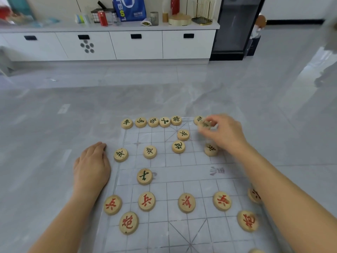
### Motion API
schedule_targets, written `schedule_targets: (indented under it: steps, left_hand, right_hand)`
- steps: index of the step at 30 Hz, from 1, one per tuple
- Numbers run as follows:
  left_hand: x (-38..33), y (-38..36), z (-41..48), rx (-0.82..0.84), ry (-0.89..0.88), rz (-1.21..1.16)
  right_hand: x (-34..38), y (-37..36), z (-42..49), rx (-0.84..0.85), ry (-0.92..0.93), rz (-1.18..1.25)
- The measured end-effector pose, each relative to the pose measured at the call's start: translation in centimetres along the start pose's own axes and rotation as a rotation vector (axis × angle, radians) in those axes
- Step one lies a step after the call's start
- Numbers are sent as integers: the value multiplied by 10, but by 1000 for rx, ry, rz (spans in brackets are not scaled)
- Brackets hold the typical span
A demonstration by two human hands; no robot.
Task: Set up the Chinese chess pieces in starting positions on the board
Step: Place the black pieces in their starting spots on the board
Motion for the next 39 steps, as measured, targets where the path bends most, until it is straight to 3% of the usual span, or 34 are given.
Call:
schedule_targets:
  steps: [2, 5, 10, 18, 23, 29, 39]
  left_hand:
    - [0, 0, 0, -1, 4, 2]
    - [0, 0, 0, 8, 6, 11]
    - [-1, 0, 1, 16, 9, 18]
    - [-1, 1, 0, 5, 1, 12]
    - [-2, 1, 0, 7, -5, 13]
    - [-3, 1, 1, 8, -7, 6]
    - [-4, 2, 1, 3, 7, -17]
  right_hand:
    - [-34, 20, 27, -75, -136, 20]
    - [-72, 26, 56, -63, -238, -137]
    - [-75, 5, 70, 13, -192, -300]
    - [-76, 9, 52, 18, -214, -128]
    - [-52, 8, 7, 66, -83, 21]
    - [-33, 7, -22, 81, 17, -83]
    - [24, -30, -57, 191, 131, -54]
Point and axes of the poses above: each hand's wrist, its own z-axis towards the middle knuckle, its own y-axis out of the back of the hand, x = y × z, the point moved 8 cm from there along z, towards the middle knuckle, and after that the axes turned 12 degrees about -y, right-handed, at the moved point
